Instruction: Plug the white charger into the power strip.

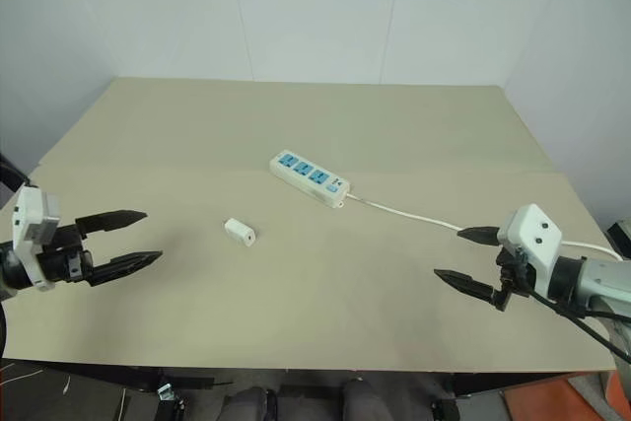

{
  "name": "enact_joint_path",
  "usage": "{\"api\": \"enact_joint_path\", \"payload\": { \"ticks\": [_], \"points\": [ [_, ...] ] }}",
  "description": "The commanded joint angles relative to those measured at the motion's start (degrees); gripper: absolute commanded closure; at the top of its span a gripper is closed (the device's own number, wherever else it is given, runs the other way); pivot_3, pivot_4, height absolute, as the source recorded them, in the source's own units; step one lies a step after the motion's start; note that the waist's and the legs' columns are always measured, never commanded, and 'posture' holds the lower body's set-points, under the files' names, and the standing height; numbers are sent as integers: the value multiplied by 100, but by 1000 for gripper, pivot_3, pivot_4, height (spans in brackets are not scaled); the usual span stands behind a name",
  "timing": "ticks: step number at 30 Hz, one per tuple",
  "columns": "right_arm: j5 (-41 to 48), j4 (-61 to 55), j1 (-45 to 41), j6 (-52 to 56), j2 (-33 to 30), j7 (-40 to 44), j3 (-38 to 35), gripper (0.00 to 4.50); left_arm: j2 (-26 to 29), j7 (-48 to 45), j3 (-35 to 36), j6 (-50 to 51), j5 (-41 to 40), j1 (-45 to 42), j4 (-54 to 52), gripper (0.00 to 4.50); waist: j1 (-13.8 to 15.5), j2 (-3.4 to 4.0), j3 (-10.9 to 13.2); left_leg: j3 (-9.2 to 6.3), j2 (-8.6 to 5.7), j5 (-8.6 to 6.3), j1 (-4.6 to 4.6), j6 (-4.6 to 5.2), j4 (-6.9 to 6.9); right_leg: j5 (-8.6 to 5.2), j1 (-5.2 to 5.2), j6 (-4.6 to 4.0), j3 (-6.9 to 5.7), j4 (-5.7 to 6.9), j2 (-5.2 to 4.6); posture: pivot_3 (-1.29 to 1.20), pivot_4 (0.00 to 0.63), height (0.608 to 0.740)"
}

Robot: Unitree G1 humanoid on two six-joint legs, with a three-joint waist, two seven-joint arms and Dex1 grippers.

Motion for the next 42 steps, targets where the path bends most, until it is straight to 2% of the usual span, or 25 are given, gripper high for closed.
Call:
{"api": "enact_joint_path", "payload": {
  "ticks": [1,24,28,31,34,36,42],
  "points": [
    [-13,-69,-142,-95,20,-122,0,0,97,-59,64,35,-142,16,-211,13,-3,0,0,0,0,0,0,0,0,0,0,0,0,0,0,0,150,740],
    [-130,296,-524,-276,-8,-17,298,0,-61,102,235,-79,-152,311,-386,13,-1,0,0,0,0,0,0,0,0,0,0,0,0,0,0,0,150,740],
    [21,590,-1089,-283,568,-307,585,0,-149,193,99,-82,-191,85,-323,13,-18,-9,-6,1,1,0,6,0,0,1,3,0,1,1,1,0,150,740],
    [-555,1553,-1907,-835,1255,-621,1230,0,-159,225,-134,-116,-94,-128,-316,13,-58,-20,-13,0,5,0,13,0,0,2,7,-2,2,4,8,0,150,740],
    [-1010,2566,-2645,-1276,1641,-718,1683,0,-160,233,-331,-109,-70,-346,-312,13,-81,-19,-12,3,3,0,9,0,0,4,3,-4,5,3,6,0,150,740],
    [-1216,3446,-3328,-1553,2019,-790,1953,0,-80,317,-518,230,-150,-534,-375,13,-93,-19,-11,4,2,0,-1,0,-1,24,-7,-37,5,3,6,0,150,740],
    [-1906,6018,-4830,-2596,2740,-1011,2408,0,-97,327,-742,160,-14,-689,-419,13,-150,-18,-11,-2,2,0,-12,0,-3,31,-13,-50,0,3,5,0,150,740]
  ]
}}
